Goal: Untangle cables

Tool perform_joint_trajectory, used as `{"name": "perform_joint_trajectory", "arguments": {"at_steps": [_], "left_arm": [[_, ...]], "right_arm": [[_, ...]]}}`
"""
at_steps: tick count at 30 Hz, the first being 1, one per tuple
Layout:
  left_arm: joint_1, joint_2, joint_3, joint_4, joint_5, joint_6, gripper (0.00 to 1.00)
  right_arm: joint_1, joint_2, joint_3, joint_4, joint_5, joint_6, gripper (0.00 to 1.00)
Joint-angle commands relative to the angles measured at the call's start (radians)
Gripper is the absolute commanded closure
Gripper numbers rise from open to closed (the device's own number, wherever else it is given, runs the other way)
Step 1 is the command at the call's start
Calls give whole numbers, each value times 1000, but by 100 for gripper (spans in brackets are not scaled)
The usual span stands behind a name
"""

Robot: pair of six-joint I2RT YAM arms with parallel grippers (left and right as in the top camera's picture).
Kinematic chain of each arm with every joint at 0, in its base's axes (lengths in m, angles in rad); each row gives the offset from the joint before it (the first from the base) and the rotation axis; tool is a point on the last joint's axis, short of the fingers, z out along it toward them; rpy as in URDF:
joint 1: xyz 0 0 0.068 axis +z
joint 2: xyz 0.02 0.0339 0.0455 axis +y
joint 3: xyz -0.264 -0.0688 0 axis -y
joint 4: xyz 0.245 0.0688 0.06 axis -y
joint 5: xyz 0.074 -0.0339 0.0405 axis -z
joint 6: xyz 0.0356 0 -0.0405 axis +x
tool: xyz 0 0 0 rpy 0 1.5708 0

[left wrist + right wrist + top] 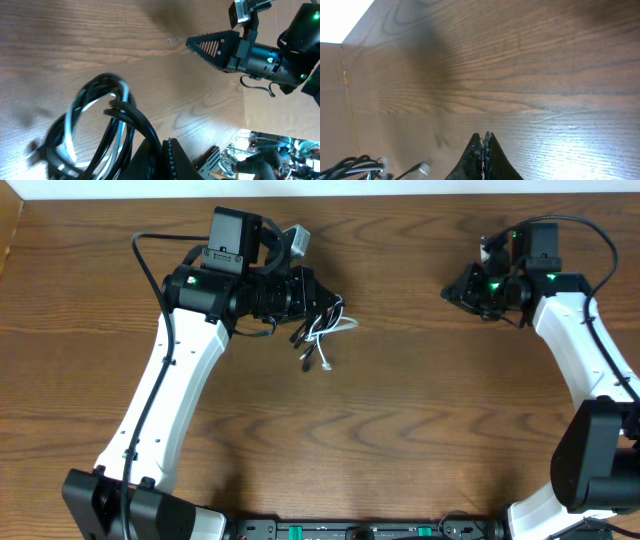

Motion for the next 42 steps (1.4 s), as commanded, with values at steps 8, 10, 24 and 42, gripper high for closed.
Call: {"name": "perform_joint_trajectory", "arguments": {"at_steps": [8, 10, 24, 42], "left_arm": [[5, -12, 11, 55, 17, -162, 92], [5, -12, 11, 61, 17, -233, 93], [5, -12, 11, 84, 16, -382, 93], [5, -12, 11, 110, 16, -409, 92]], "right_arm": [[50, -49, 2, 39, -380, -138, 47], [69, -49, 2, 61, -443, -138, 45], [226, -49, 2, 100, -472, 19, 37], [397, -48, 2, 261, -204, 338, 69]]}}
